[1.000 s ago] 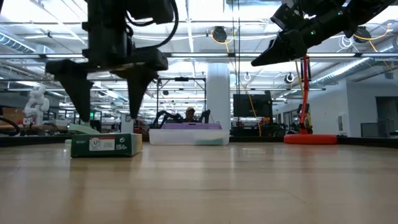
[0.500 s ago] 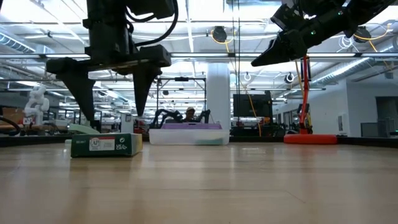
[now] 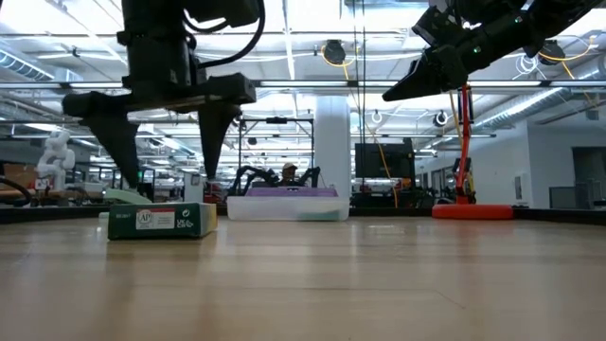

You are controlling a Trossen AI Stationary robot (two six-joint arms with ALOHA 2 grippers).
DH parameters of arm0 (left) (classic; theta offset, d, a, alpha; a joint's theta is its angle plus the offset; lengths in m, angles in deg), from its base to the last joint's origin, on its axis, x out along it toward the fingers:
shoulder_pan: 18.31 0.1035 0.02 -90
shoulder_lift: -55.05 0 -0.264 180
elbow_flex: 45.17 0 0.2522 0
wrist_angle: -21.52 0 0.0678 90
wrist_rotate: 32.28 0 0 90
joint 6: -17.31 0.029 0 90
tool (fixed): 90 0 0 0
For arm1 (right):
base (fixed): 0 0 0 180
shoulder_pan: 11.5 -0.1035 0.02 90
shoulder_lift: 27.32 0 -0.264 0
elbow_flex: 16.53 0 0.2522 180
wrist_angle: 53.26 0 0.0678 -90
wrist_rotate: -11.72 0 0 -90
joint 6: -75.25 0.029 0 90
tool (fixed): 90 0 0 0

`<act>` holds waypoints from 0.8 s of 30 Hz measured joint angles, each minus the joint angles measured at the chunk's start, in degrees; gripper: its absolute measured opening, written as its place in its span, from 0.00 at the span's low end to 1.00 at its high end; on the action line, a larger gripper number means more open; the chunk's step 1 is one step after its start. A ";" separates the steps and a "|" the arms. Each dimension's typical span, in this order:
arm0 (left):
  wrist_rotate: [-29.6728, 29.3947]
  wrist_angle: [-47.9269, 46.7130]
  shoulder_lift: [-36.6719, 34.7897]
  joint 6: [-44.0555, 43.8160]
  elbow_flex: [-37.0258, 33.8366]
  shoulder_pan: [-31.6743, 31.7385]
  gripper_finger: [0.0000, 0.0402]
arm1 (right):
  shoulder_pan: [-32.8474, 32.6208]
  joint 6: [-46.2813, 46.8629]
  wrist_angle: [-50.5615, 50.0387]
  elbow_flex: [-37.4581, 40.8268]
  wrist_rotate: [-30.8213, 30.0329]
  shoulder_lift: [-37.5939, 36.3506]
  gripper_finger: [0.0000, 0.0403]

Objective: Pack school essentials
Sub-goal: Put the yellow crayon box into the purple supply box

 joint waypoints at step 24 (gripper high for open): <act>3.14 4.93 4.06 -2.10 -1.34 0.34 0.99 | 0.00 0.00 -0.01 0.02 0.11 0.00 0.35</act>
